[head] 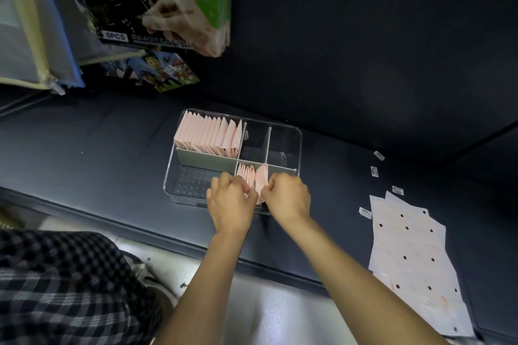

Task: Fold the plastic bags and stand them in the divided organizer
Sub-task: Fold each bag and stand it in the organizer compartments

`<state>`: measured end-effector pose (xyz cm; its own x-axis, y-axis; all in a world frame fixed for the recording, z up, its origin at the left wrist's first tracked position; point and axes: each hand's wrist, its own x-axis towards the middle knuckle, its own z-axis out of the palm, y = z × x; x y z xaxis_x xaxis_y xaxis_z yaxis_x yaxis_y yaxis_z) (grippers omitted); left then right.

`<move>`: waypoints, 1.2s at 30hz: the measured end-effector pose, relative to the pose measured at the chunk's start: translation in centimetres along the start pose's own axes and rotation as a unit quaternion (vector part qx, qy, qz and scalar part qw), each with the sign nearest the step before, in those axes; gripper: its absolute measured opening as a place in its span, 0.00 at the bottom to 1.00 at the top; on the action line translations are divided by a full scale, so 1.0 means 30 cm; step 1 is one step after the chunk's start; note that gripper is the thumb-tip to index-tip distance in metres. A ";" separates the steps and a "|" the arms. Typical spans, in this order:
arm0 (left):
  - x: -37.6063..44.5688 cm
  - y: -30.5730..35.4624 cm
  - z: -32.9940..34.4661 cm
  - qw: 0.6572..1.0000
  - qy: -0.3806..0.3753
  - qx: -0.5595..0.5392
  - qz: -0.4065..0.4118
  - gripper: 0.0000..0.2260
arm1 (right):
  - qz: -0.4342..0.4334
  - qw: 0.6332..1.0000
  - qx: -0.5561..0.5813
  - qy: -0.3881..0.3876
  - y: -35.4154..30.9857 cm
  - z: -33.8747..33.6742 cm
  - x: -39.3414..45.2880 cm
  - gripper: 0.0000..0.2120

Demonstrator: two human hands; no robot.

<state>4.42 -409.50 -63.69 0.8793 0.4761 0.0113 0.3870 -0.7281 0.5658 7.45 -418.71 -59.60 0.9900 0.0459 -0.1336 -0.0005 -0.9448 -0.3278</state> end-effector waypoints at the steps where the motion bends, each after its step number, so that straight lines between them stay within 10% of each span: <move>1: -0.001 0.000 0.001 1.000 0.000 -0.004 0.002 0.05 | -0.005 1.000 -0.011 -0.010 -0.007 0.008 0.005 0.07; 23: -0.056 -0.033 0.000 0.997 -0.006 -0.069 0.044 0.07 | 0.022 0.978 0.204 -0.042 0.079 0.017 -0.021 0.12; 29: -0.064 0.005 -0.014 0.998 -0.018 -0.018 0.060 0.06 | 0.015 0.985 0.169 0.036 0.483 -0.078 -0.185 0.04; 33: -0.133 0.090 -0.010 0.985 0.034 -0.049 0.159 0.05 | 0.119 0.991 0.064 0.006 0.823 -0.116 -0.320 0.17; 36: -0.225 0.157 0.036 0.954 -0.078 -0.065 0.284 0.04 | 0.171 0.985 0.029 0.005 0.980 -0.117 -0.405 0.27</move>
<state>0.62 -416.69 -62.00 0.9713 -0.0624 0.2295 -0.1921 -0.7749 0.6022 -4.09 -448.17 -64.32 0.9318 -0.2754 -0.2365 -0.3420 -0.8845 -0.3173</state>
